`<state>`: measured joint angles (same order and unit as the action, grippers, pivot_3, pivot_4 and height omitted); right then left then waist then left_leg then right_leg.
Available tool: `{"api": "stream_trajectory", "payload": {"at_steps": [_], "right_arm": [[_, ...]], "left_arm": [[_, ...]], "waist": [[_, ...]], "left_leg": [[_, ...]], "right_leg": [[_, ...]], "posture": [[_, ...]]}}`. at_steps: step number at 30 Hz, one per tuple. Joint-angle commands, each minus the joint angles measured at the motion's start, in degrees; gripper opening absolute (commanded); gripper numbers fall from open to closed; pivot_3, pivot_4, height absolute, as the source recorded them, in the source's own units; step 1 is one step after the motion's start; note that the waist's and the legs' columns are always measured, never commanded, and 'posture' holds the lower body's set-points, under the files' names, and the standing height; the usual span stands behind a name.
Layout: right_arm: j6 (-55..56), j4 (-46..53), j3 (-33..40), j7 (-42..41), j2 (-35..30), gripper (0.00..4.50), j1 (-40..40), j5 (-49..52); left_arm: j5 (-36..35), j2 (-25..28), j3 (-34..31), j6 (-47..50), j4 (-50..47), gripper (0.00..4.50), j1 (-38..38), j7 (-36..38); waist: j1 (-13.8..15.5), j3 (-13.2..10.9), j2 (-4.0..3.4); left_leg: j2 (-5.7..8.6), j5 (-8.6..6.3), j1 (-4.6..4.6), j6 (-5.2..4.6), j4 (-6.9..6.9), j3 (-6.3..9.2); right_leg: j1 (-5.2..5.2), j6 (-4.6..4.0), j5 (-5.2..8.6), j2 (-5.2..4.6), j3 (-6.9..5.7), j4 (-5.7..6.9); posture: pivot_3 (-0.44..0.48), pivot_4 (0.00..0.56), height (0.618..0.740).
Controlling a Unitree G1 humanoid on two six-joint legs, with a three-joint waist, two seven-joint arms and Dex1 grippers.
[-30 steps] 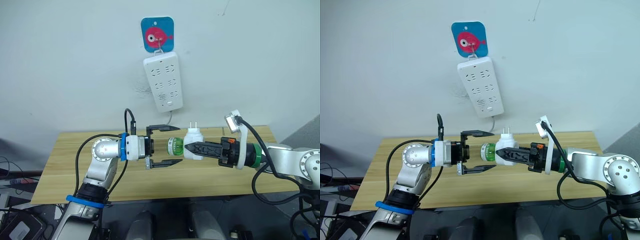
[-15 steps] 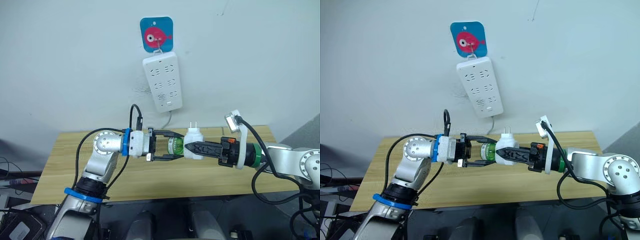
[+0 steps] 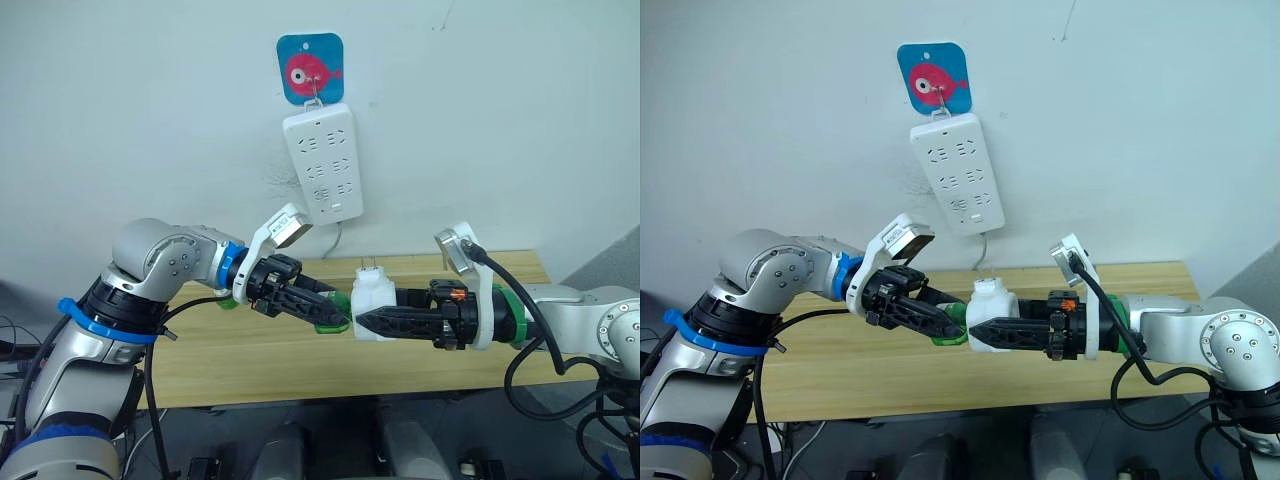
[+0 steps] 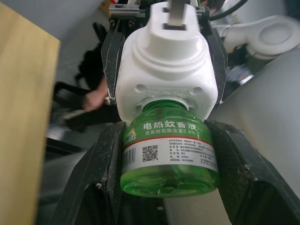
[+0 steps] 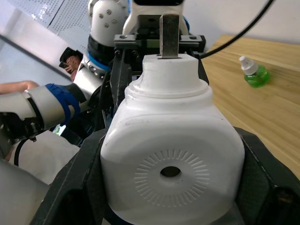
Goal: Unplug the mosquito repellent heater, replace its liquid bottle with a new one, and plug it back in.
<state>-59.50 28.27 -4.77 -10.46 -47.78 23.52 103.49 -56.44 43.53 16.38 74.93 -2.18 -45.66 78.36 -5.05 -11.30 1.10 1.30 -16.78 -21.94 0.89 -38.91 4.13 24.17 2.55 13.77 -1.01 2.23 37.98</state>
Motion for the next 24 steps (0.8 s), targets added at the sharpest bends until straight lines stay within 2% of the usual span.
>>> {"api": "stream_trajectory", "payload": {"at_steps": [1, 12, 21, 24], "right_arm": [[-0.18, -0.99, 2.45, -0.01, -2.13, 3.02, -0.56, -2.03], [0.38, -1.48, 2.21, 0.01, -2.37, 3.02, -0.44, -2.07], [1.63, -1.45, 1.86, 1.96, -1.29, 3.02, -0.71, -0.79], [2.02, -1.41, 1.84, 2.78, -1.2, 3.02, -1.03, 0.12]], "left_arm": [[-0.82, 3.26, -3.46, 3.49, 2.34, 2.26, 0.69, 0.89], [-1.52, 3.79, -3.78, 3.24, 3.71, 2.26, 2.74, 1.0], [0.64, -0.77, -6.31, -5.8, 2.16, 2.26, 5.85, -3.58], [3.43, -0.94, -5.94, -12.01, -1.48, 3.27, 8.14, -2.9]], "waist": [[0.03, 0.0, 0.0], [0.11, 0.0, 0.0], [0.12, 0.0, 0.0], [0.06, 0.0, 0.0]], "left_leg": [[0.01, 0.0, 0.01, 0.0, 0.0, -0.01], [0.02, 0.0, 0.0, 0.0, -0.01, -0.01], [0.02, 0.0, 0.0, 0.0, -0.01, -0.02], [0.02, 0.0, -0.02, 0.01, -0.01, -0.03]], "right_leg": [[0.0, 0.0, 0.0, -0.01, 0.0, 0.0], [0.01, -0.07, -0.04, -0.16, 0.1, -0.01], [0.01, -0.08, -0.05, -0.24, 0.14, -0.01], [0.03, -0.08, -0.05, -0.26, 0.17, -0.01]], "posture": [[-0.137, 0.159, 0.74], [-0.135, 0.16, 0.74], [-0.136, 0.164, 0.74], [-0.135, 0.165, 0.74]]}}
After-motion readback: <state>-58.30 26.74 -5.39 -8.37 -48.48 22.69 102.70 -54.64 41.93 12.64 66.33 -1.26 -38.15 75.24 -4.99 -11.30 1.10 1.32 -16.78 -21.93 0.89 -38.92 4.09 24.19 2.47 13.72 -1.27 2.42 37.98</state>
